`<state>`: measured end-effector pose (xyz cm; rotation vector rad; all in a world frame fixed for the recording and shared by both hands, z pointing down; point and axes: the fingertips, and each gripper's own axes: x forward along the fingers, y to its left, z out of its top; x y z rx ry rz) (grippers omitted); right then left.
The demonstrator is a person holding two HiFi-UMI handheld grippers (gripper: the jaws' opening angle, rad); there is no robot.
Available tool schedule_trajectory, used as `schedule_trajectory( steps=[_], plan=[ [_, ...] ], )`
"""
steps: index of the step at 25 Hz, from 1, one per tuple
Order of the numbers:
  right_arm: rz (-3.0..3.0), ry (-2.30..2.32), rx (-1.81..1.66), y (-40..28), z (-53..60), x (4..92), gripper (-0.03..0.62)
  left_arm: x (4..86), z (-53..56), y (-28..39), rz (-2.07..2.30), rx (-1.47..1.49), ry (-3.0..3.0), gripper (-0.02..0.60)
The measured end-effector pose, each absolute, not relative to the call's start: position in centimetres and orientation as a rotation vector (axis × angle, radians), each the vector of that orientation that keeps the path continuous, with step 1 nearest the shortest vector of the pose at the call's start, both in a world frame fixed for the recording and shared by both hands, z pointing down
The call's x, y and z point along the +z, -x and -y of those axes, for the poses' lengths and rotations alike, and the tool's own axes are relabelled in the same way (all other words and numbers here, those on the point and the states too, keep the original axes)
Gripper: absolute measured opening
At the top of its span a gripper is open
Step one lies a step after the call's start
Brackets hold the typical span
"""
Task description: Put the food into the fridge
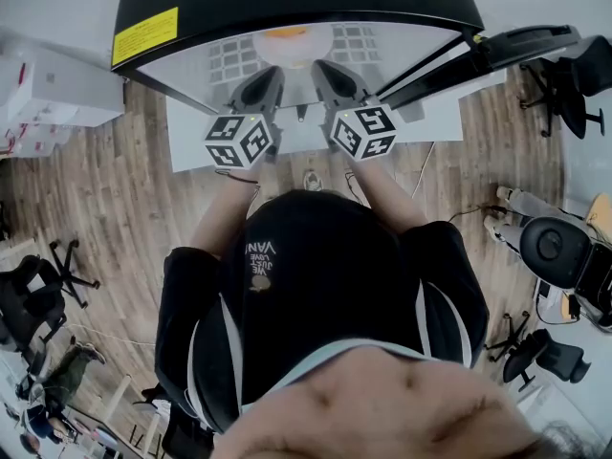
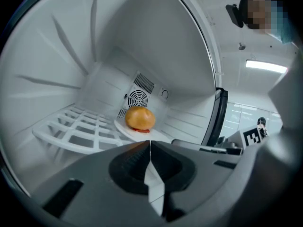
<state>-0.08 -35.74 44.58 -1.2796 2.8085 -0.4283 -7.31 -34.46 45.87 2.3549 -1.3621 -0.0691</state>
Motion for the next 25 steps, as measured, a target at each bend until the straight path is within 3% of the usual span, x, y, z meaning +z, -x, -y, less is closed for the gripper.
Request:
schedule_trajectory(
  steps=[25],
  plan=[
    [-2.793, 1.304, -0.422, -0.20, 35.00, 44.29, 0.012, 45.71, 33.61, 6.79, 1.340, -0.049, -2.374, 0.020]
  ],
)
